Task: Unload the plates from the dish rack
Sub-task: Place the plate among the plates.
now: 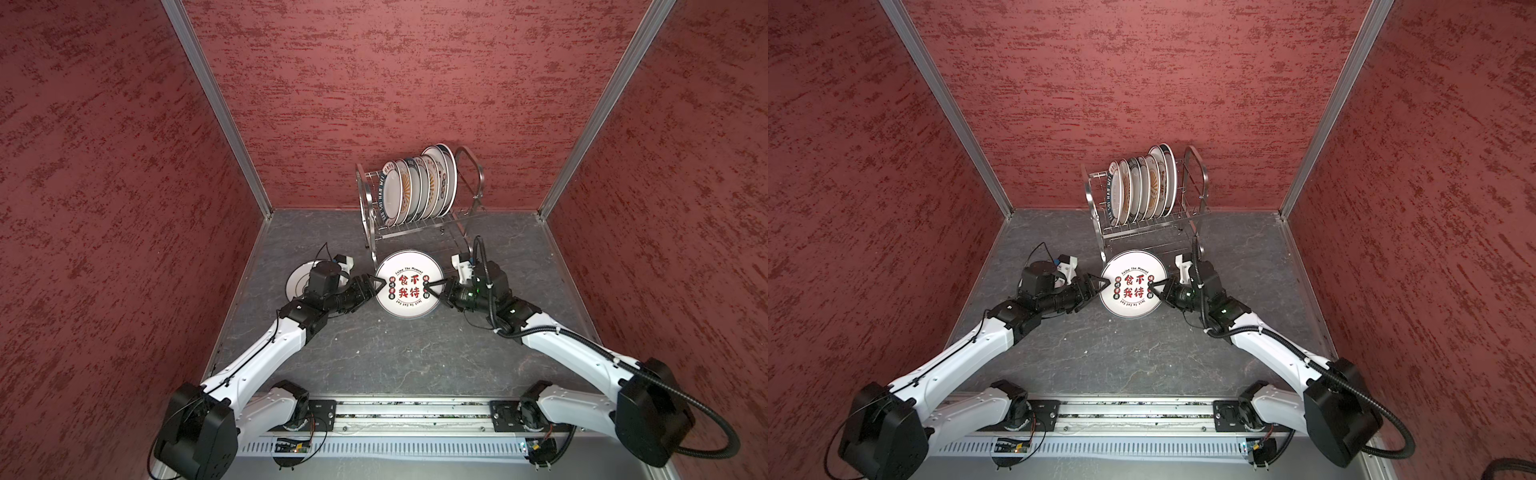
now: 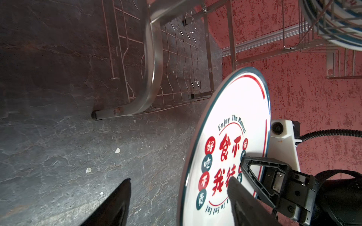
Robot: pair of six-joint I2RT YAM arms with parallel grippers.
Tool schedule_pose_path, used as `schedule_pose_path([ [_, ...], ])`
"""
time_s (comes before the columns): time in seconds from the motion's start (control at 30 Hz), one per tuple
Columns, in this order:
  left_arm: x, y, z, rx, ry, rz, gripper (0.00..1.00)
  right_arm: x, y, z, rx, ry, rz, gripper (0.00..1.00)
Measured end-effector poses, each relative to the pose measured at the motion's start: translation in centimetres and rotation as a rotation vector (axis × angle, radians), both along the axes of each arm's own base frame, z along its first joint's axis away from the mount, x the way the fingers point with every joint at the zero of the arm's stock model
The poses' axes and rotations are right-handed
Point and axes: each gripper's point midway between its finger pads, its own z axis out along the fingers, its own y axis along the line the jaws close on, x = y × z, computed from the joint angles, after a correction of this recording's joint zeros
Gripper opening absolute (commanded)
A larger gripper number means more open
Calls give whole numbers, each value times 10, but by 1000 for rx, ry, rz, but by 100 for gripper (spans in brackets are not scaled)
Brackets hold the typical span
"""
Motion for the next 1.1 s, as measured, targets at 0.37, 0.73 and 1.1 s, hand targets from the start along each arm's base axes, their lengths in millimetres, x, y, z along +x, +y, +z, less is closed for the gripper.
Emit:
schedule_pose_path([
  [0.37, -1, -5, 3, -29, -12, -21, 38, 1, 12, -1, 33, 5, 34, 2],
  [0.73, -3, -5, 2, -61, 4, -32, 10, 3, 15, -1, 55, 17, 37, 3],
  [1.1, -7, -4, 12, -74, -26, -42, 0, 2, 17, -5, 49, 25, 45, 30],
])
